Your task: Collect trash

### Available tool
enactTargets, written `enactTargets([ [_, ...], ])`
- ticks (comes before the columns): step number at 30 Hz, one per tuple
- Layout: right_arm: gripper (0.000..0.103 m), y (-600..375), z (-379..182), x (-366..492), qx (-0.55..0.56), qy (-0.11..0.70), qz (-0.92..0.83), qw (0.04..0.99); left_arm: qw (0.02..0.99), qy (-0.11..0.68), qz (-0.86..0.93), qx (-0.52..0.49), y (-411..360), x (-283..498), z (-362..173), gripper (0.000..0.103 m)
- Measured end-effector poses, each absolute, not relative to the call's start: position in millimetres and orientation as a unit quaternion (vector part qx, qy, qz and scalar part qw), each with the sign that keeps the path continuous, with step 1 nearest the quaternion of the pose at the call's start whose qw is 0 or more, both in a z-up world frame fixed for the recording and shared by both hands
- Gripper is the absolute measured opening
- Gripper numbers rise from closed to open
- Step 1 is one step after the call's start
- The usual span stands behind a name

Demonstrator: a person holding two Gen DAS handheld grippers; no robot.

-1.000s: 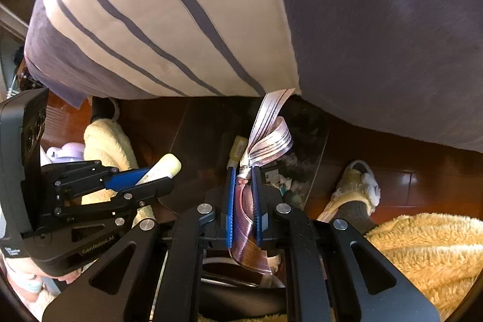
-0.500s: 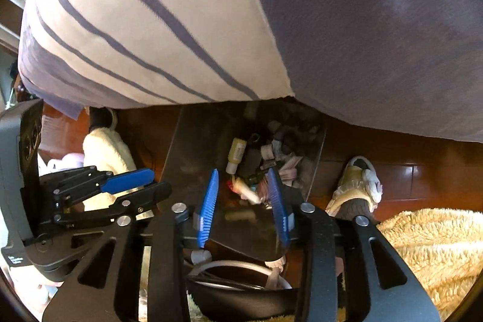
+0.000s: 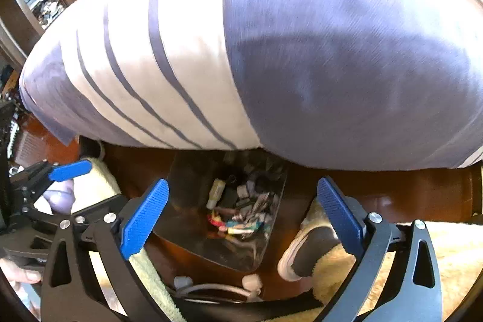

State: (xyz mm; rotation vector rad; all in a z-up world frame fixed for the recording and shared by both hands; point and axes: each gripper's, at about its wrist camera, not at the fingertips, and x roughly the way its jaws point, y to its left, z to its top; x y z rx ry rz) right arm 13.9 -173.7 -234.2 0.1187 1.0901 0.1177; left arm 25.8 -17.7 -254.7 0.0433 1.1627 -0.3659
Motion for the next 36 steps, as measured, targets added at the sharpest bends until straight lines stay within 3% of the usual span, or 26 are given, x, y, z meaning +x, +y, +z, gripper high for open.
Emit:
enactTargets([
  [6, 0.099, -180.6, -196.5, 4.2, 0.047, 0.479, 0.035, 0.876, 0.853, 0.493, -0.168, 0.029, -15.0, 16.4, -203.0, 0.088],
  [12, 0.099, -198.6, -107.5, -20.1, 0.038, 0.365, 0.007, 0.93, 0.91, 0.391, -0.138, 0.028, -6.3, 0.5, -113.9, 0.095],
  [23, 0.1, -226.8, 13.1, -77.1, 0.05, 0.186, -0.027, 0.981, 0.97, 0.217, -0.105, -0.012, 19.4, -50.8, 10.4, 0.095],
  [36, 0.1, -231.0, 60.9, -121.3, 0.049, 0.092, -0.046, 0.994, 0.984, 0.149, -0.095, -0.017, 24.9, -82.9, 52.8, 0.095],
])
